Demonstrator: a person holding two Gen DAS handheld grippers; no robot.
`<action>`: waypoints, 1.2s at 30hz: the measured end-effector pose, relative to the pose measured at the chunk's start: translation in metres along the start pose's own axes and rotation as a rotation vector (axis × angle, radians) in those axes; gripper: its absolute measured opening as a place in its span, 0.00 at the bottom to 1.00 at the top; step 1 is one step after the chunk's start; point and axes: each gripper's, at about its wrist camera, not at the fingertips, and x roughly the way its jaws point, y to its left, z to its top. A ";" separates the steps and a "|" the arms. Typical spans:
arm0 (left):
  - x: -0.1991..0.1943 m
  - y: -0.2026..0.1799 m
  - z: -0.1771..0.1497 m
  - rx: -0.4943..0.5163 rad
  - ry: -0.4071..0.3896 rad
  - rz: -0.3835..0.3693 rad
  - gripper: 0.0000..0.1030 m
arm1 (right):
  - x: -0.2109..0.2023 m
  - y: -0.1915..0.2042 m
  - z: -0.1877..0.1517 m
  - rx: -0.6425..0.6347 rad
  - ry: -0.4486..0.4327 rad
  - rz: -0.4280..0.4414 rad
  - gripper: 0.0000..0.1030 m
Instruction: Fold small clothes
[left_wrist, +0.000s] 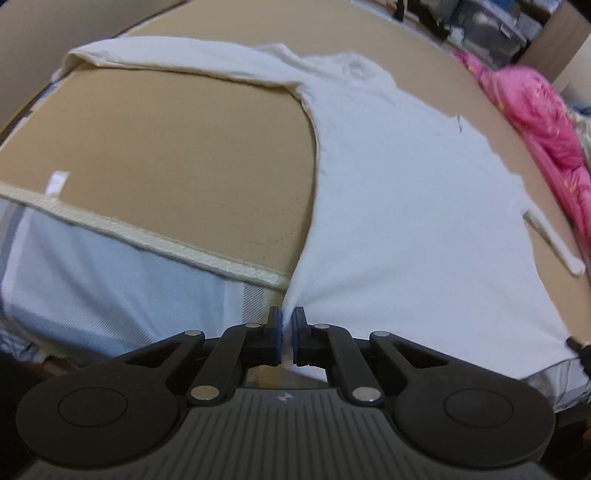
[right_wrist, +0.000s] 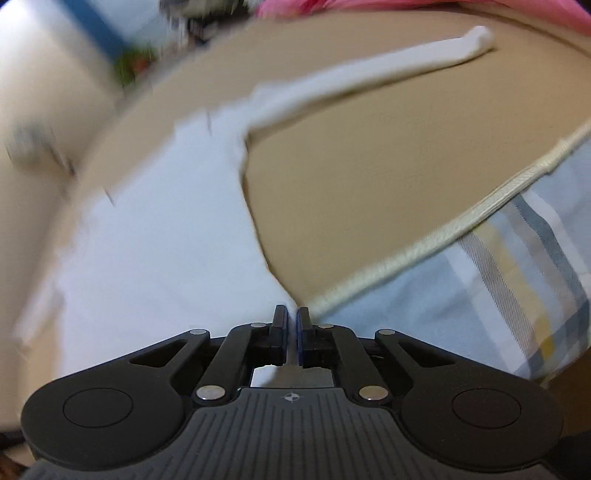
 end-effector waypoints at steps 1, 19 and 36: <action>0.002 0.000 -0.004 -0.015 0.011 0.002 0.05 | 0.000 -0.002 -0.003 -0.004 0.011 -0.021 0.04; 0.062 -0.060 0.001 0.240 0.105 0.165 0.31 | 0.051 0.037 -0.031 -0.302 0.188 -0.143 0.35; 0.056 -0.071 -0.005 0.260 0.077 0.186 0.36 | 0.062 0.069 -0.036 -0.402 0.131 -0.154 0.37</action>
